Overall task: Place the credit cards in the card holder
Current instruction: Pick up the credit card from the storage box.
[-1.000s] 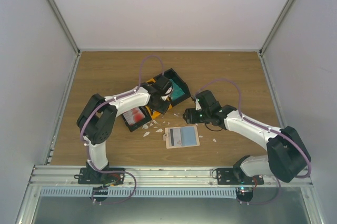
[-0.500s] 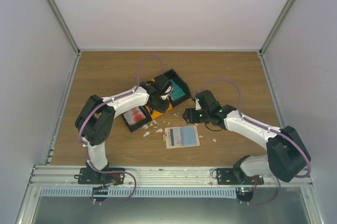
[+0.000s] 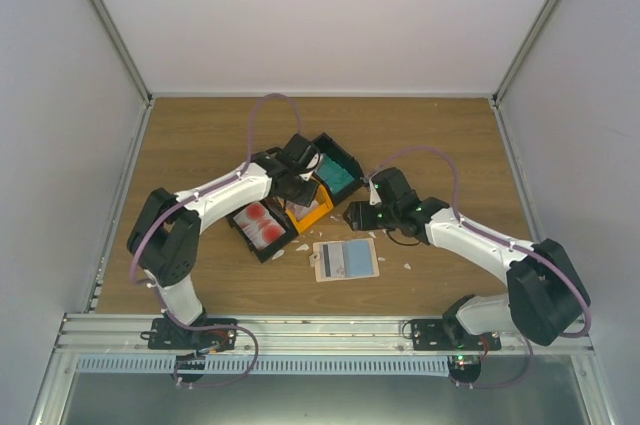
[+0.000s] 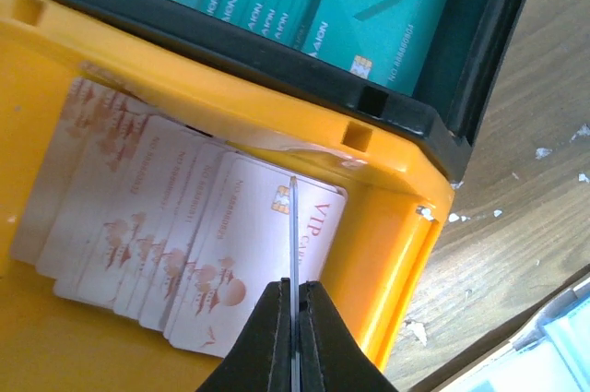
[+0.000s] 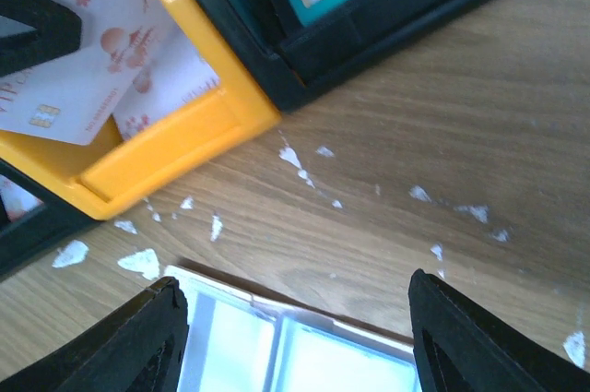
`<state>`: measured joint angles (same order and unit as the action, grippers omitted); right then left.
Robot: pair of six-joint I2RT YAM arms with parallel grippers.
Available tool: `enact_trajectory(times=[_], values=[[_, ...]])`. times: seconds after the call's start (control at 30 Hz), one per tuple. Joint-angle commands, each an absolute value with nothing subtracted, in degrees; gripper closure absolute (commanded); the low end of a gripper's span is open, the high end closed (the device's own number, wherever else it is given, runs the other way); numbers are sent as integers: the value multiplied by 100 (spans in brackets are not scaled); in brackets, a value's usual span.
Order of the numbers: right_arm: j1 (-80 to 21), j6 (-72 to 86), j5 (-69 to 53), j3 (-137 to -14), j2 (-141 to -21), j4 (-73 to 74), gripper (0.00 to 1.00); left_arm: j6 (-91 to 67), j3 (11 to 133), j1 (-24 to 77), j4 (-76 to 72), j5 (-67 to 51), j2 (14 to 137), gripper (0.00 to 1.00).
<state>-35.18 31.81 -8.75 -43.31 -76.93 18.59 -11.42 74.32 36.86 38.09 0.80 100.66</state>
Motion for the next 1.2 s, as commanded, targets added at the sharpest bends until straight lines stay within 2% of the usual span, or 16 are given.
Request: enact_trajectory(times=[0.0,0.2,0.33,0.53,0.8,1.0,1.07,1.17], values=[[-3467,3247,-1120,-4600,-7733,1383,34,-1292,7290,3526,3479,182,9715,100],[-3465,3369,-1741,-4882,-7809,833,32,-1529,7115,3332,3137,-81,9148,100],[-3293,3706,-2573,-4810,-7696,59,31,-1885,6873,3159,2567,-1190,8469,100],[-2808,4516,-3989,-4287,-7360,-1777,21,-2746,6399,2805,1449,-3151,7500,100],[-2716,4974,-5139,-4244,-7111,-3003,21,-3834,6135,2682,240,-4439,7126,100],[-2716,5070,-5301,-4468,-7204,-2816,35,-4415,5920,2689,-560,-4979,7145,100],[-2717,5172,-5318,-4493,-7236,-2909,47,-4512,5875,2689,-669,-5023,7137,100],[-2716,5294,-5325,-4503,-7238,-3068,75,-4537,5845,2689,-690,-5036,7108,98]])
